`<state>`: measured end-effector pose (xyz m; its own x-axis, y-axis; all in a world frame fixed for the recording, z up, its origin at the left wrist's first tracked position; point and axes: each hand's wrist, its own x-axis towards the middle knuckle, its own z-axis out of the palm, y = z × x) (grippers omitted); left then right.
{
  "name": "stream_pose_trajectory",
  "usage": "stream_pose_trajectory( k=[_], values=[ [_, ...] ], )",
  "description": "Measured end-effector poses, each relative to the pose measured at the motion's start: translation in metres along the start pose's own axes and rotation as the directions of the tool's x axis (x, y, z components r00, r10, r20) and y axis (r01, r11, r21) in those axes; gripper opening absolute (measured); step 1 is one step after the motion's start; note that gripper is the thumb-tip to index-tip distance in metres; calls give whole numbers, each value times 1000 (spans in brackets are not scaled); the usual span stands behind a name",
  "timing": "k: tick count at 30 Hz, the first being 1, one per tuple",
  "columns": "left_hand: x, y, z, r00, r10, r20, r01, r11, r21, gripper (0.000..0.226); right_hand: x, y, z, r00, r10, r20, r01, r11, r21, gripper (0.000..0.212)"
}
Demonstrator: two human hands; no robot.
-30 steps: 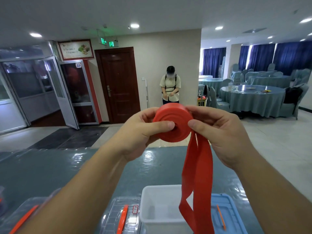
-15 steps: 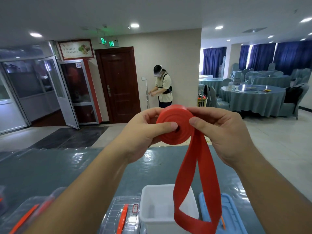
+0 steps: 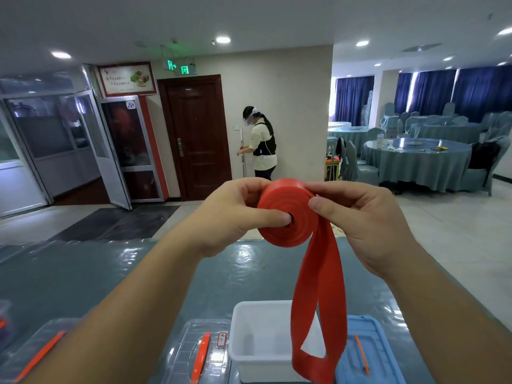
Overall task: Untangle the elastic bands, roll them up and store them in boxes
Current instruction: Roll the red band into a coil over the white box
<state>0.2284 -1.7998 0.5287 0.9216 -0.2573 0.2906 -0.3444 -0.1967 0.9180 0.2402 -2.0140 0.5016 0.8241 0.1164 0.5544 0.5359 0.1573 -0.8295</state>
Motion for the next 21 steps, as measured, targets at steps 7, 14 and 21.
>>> stream_pose_trajectory(
  k=[7,14,21],
  values=[
    [1,-9,7,997,4,-72,-15,989,-149,43,-1,-2,0,1000,11,22,-12,999,52,31],
    [0,-1,1,998,11,-56,-15,997,-76,43,-1,2,5,999,49,13,-50,991,125,27],
    [4,-7,2,998,-13,-69,16,999,42,45,2,4,0,1000,23,18,-23,1000,8,33]
  ],
)
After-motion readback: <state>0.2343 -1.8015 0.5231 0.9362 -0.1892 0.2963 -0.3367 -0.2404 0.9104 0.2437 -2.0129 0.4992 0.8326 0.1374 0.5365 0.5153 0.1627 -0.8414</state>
